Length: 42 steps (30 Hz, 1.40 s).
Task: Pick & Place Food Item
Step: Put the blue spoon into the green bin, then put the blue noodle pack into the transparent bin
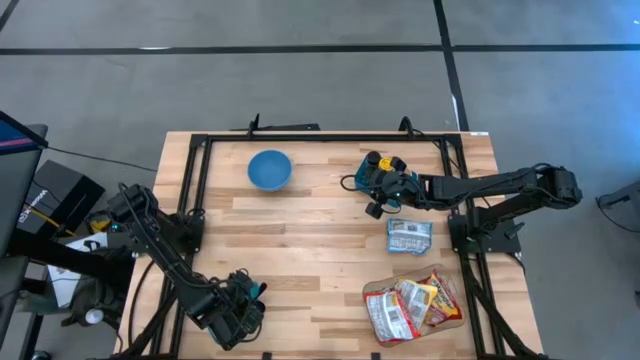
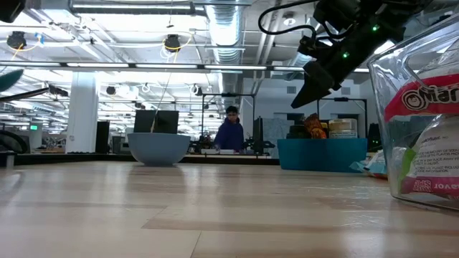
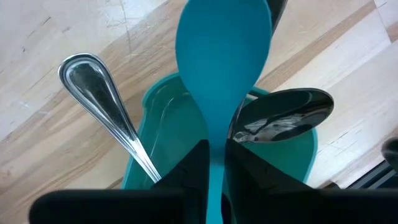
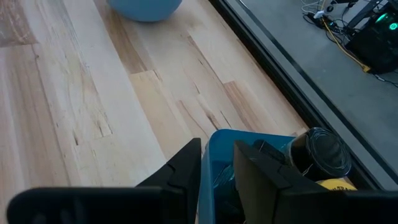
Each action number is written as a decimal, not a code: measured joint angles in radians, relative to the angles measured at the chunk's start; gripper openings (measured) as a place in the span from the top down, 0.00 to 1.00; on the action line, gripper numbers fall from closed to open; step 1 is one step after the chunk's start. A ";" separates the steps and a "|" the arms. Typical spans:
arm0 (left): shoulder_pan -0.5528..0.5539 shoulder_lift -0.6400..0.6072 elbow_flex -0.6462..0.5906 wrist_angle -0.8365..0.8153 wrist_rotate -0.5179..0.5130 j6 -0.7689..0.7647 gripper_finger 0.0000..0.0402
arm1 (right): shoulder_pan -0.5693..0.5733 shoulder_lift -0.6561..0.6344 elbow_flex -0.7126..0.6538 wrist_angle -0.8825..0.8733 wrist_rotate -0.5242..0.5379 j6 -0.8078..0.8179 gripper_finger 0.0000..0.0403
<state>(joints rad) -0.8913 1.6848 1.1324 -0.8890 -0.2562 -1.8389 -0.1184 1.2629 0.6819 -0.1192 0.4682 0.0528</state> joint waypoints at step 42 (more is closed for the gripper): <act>0.001 -0.021 -0.001 0.008 0.046 -0.002 0.89 | 0.000 0.000 0.000 0.000 0.000 0.000 0.78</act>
<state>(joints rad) -0.8906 1.6638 1.1319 -0.8806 -0.2097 -1.8410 -0.1184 1.2629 0.6819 -0.1196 0.4680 0.0532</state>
